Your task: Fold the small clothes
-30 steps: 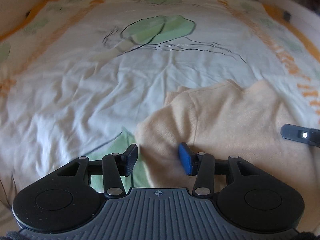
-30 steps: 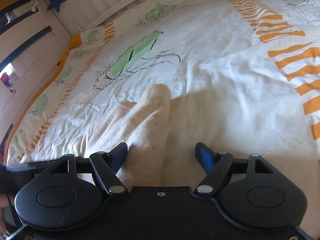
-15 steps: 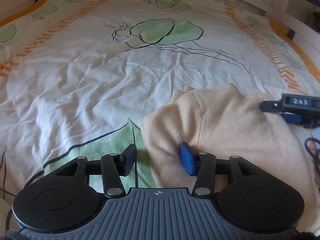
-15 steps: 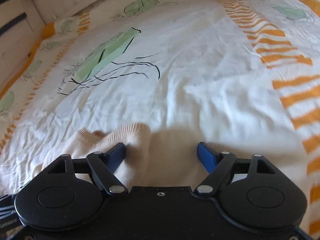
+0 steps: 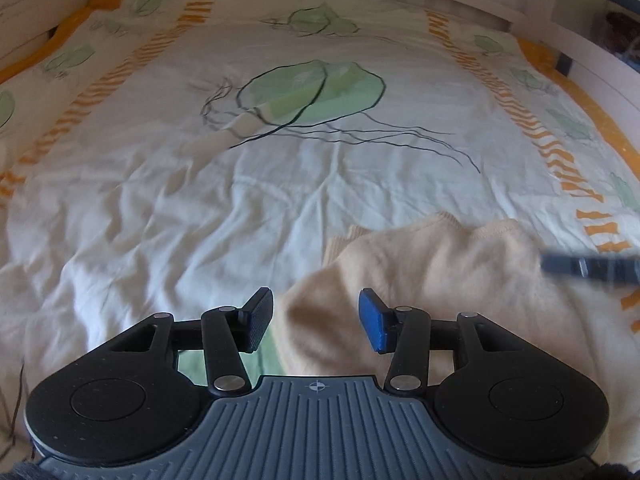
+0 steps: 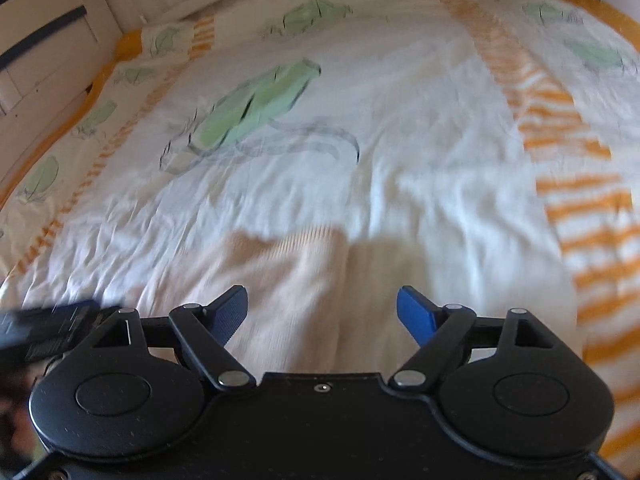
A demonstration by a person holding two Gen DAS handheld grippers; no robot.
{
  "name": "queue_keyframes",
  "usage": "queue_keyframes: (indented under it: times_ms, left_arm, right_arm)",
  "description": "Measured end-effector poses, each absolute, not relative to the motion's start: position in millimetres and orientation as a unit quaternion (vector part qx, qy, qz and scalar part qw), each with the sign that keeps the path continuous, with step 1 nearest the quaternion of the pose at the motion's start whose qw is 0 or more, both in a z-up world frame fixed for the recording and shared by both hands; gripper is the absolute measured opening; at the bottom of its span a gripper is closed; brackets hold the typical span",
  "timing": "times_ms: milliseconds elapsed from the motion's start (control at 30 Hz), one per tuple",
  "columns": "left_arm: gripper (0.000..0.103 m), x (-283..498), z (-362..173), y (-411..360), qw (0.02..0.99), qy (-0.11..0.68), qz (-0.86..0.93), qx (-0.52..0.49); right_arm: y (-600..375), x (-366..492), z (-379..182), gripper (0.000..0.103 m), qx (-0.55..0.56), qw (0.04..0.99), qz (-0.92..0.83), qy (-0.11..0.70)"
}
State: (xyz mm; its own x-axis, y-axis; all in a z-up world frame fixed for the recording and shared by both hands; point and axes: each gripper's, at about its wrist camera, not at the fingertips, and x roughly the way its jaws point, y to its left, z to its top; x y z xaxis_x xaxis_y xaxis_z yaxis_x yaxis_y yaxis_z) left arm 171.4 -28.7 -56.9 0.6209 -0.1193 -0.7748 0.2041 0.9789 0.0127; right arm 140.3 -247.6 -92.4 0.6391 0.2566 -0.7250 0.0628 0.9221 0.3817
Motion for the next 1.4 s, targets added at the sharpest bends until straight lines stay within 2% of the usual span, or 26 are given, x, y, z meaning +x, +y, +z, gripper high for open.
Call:
queue_keyframes:
  times_ms: [133, 167, 300, 533, 667, 800, 900, 1100, 1267, 1400]
  left_arm:
    - [0.046, 189, -79, -28, 0.888, 0.452, -0.055, 0.07]
    - [0.046, 193, -85, -21, 0.886, 0.459, -0.036, 0.065]
    - [0.048, 193, -94, 5, 0.885, 0.465, -0.016, 0.025]
    - [0.045, 162, -50, 6, 0.899, 0.434, -0.051, -0.015]
    - [0.045, 124, -36, -6, 0.908, 0.41, -0.083, 0.011]
    - [0.045, 106, -57, -2, 0.893, 0.445, -0.07, 0.004]
    - [0.048, 102, -78, 5, 0.888, 0.456, -0.06, -0.009]
    - [0.051, 102, -83, 17, 0.89, 0.453, -0.047, -0.03]
    - [0.052, 94, -81, 15, 0.902, 0.429, -0.048, -0.02]
    - [0.052, 70, -62, 13, 0.927, 0.375, -0.03, -0.014]
  right_arm:
    - [-240, 120, -113, 0.084, 0.206, 0.859, 0.053, 0.465]
    - [-242, 114, -119, 0.088, 0.216, 0.854, 0.049, 0.47]
    - [-249, 102, -125, 0.09, 0.242, 0.853, 0.045, 0.46]
    - [-247, 88, -107, 0.091, 0.215, 0.884, 0.048, 0.413]
    - [-243, 70, -99, 0.092, 0.196, 0.898, 0.052, 0.389]
    - [-235, 66, -114, 0.093, 0.175, 0.894, 0.045, 0.41]
    - [-238, 67, -126, 0.1, 0.19, 0.886, 0.037, 0.421]
    - [-232, 66, -129, 0.101, 0.17, 0.894, 0.034, 0.414]
    - [-233, 62, -127, 0.101, 0.173, 0.899, 0.037, 0.401]
    - [-233, 49, -111, 0.102, 0.166, 0.918, 0.041, 0.359]
